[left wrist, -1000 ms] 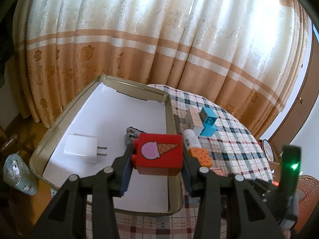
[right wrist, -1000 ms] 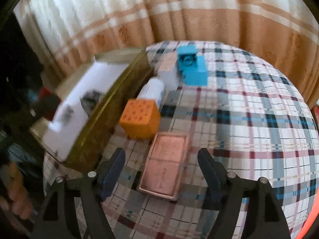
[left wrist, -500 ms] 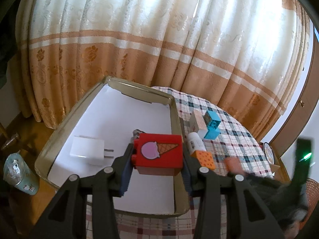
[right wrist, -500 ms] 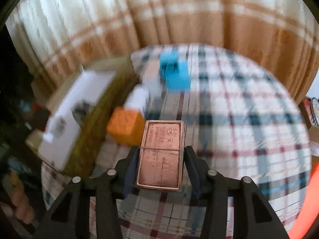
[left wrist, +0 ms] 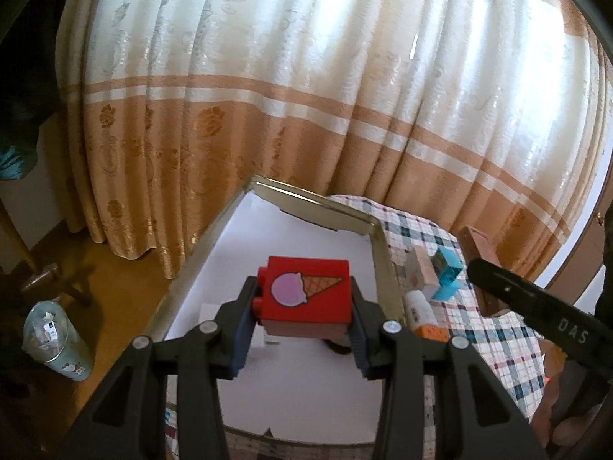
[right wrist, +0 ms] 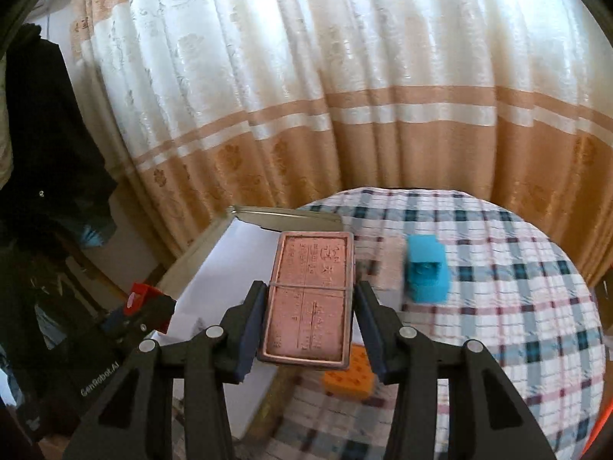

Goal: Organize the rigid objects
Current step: 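Carry red block and copper plate into the tray and open both grippers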

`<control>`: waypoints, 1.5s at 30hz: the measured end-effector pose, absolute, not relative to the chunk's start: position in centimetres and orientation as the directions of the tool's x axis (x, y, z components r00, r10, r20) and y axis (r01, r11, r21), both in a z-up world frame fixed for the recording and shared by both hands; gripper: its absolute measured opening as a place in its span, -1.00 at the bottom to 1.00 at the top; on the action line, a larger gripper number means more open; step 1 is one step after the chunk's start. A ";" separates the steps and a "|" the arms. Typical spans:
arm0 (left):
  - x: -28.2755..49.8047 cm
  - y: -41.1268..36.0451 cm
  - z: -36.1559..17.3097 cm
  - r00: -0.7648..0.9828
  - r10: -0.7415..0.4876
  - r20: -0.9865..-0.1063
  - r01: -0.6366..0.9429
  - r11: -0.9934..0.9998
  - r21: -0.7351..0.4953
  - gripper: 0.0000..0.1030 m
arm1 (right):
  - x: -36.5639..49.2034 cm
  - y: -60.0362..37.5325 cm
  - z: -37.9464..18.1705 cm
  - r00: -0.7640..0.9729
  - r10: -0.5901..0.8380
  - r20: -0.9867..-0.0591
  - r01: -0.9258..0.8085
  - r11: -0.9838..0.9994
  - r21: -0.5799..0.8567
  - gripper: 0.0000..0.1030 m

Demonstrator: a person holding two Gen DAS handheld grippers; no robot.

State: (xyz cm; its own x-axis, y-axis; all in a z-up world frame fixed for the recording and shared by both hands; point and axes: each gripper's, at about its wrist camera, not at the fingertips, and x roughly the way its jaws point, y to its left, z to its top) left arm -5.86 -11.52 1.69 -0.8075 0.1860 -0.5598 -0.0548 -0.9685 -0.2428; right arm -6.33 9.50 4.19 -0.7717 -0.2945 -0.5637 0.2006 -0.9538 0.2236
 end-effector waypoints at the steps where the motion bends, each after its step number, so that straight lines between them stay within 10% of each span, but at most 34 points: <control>1: -6.0 -11.6 1.7 -0.808 0.183 -0.561 -0.052 -0.969 -0.241 -0.18 | -6.8 9.0 4.1 -0.769 -0.299 -0.565 0.205 -0.953 0.225 -0.04; 45: -15.7 -11.3 0.1 -0.670 -0.022 -0.742 0.078 -0.996 -0.040 -0.18 | -16.5 3.8 0.1 -0.731 -0.266 -0.629 0.185 -0.964 0.192 -0.03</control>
